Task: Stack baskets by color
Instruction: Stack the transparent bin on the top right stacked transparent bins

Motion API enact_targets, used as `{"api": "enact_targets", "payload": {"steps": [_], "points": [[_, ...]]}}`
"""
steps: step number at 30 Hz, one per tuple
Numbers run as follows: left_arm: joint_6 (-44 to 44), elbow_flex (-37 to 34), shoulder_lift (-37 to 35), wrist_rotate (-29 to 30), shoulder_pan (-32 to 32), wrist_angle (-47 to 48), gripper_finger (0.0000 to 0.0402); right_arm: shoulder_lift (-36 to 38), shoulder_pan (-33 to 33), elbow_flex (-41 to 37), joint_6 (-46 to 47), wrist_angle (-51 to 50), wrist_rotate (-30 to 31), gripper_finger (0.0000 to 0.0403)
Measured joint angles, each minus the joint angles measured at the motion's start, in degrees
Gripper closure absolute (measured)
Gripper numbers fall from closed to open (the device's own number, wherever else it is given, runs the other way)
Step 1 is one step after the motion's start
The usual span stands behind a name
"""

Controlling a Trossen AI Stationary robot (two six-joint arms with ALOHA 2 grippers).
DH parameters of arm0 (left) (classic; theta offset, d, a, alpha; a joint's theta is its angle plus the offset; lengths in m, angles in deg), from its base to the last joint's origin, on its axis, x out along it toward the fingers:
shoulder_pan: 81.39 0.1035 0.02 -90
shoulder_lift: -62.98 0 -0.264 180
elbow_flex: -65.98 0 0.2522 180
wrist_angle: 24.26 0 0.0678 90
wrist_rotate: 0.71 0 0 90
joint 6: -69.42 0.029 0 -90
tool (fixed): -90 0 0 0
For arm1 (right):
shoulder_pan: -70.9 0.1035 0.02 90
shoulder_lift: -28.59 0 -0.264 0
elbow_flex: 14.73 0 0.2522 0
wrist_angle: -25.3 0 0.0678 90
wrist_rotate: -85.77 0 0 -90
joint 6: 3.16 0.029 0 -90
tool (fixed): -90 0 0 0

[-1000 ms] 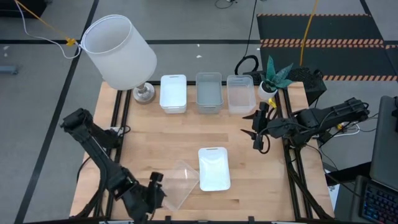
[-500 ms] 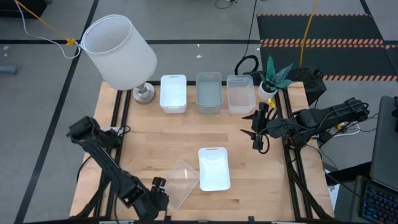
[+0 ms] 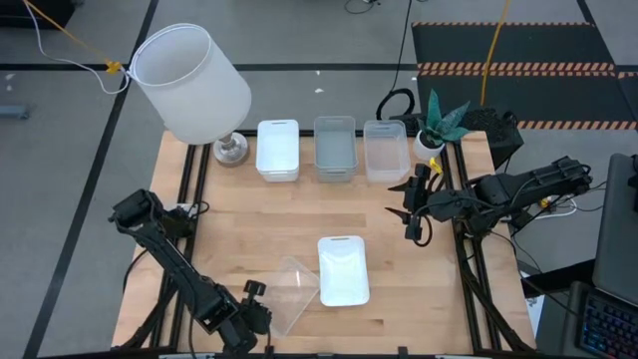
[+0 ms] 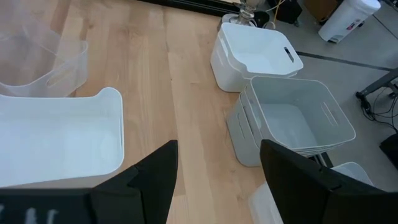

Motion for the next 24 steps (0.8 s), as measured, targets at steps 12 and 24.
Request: {"api": "enact_targets", "payload": {"steps": [12, 24], "points": [[-0.5, 0.1, -0.1, -0.8, 2.1, 1.0, 0.0392, 0.0, 0.0, 0.0, 0.0, 0.9, 0.0, 0.0180], [0.7, 11.6, -0.3, 10.6, 6.1, 21.6, 0.0397, -2.9, 0.0, 0.0, -0.7, 11.9, -5.5, 0.0180]]}}
